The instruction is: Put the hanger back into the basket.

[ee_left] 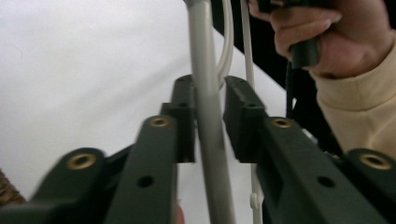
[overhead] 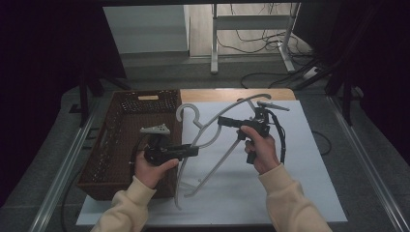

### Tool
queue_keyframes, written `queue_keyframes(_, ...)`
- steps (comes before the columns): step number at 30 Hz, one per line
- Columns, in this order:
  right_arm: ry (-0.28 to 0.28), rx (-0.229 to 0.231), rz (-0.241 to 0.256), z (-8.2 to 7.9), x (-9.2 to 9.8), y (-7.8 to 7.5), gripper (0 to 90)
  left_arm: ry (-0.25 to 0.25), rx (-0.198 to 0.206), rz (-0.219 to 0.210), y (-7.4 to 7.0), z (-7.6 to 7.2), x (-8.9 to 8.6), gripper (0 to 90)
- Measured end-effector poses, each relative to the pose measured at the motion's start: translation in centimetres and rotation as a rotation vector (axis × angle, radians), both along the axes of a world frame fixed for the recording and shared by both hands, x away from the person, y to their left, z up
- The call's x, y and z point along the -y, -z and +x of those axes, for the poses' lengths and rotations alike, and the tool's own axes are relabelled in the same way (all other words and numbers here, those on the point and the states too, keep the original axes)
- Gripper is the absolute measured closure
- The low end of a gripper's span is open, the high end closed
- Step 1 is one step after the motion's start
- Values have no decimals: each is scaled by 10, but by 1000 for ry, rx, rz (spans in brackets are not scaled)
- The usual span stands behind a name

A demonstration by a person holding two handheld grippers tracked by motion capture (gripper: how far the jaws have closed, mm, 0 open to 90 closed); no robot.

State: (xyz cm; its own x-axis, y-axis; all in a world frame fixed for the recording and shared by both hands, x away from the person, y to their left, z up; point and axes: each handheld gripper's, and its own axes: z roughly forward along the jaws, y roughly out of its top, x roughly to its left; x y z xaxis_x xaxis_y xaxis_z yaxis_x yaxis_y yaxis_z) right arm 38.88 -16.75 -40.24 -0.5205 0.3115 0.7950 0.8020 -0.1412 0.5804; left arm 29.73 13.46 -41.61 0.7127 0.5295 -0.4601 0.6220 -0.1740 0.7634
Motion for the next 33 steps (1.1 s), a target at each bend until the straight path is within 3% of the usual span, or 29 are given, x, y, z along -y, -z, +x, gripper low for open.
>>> queue_keyframes(5, -12, -7, 23, -1, -2, 0, 852, 4, 22, 64, 2, -2, 8, 656)
queue_keyframes(6, -14, -7, 24, -1, -2, -1, 851, 9, 26, 85, 2, -3, 10, 672)
queue_keyframes(7, -20, -6, 25, -2, -3, -1, 851, 8, 35, 101, 2, -3, 11, 754)
queue_keyframes(9, -29, -5, 23, -2, -4, -2, 850, 5, 34, 107, 2, -3, 11, 804)
queue_keyframes(14, -40, 10, 26, -2, -5, -4, 828, -22, 41, 54, 0, -3, 3, 823)
queue_keyframes(16, -53, 10, 28, -2, -6, -4, 758, -28, 57, 20, -2, -4, -1, 872)
queue_keyframes(19, -69, -2, 31, -2, -6, -4, 633, -77, 87, 18, -8, -7, -7, 876)
queue_keyframes(23, -97, 4, -6, -7, -7, -6, 506, -90, 81, -24, -12, -6, -18, 876)
queue_keyframes(27, -118, 66, -67, -14, -2, -13, 418, -107, 98, -36, -19, -8, -27, 875)
queue_keyframes(33, -93, 155, -111, -23, 21, -22, 336, -142, 139, -67, -35, -13, -46, 875)
